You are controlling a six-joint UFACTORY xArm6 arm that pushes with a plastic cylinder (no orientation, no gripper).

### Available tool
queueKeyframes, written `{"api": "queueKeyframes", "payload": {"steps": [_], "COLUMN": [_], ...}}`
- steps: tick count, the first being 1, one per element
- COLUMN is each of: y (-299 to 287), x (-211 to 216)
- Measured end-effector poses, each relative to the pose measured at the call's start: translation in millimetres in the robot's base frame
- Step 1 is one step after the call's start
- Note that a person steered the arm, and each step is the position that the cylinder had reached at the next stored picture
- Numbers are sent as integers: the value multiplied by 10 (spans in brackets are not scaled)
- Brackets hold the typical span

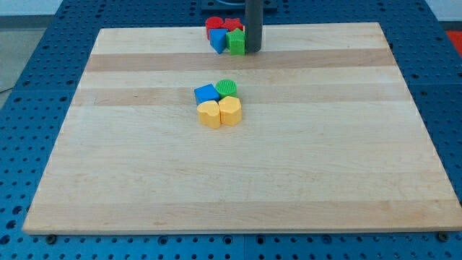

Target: Push the yellow heart to the top left corner

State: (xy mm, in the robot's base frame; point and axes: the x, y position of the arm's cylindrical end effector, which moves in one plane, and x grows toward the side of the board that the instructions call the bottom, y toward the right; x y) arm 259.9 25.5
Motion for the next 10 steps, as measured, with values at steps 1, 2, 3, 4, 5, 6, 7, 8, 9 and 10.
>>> {"api": "queueKeyframes", "payload": {"steps": [1, 2, 3, 4, 5, 6, 7, 8, 9, 10], "y": [0, 12, 152, -96, -208, 357, 660, 378, 291, 35], "x": [0, 72, 196, 551, 812, 818, 1056, 1516, 1959, 2063]}}
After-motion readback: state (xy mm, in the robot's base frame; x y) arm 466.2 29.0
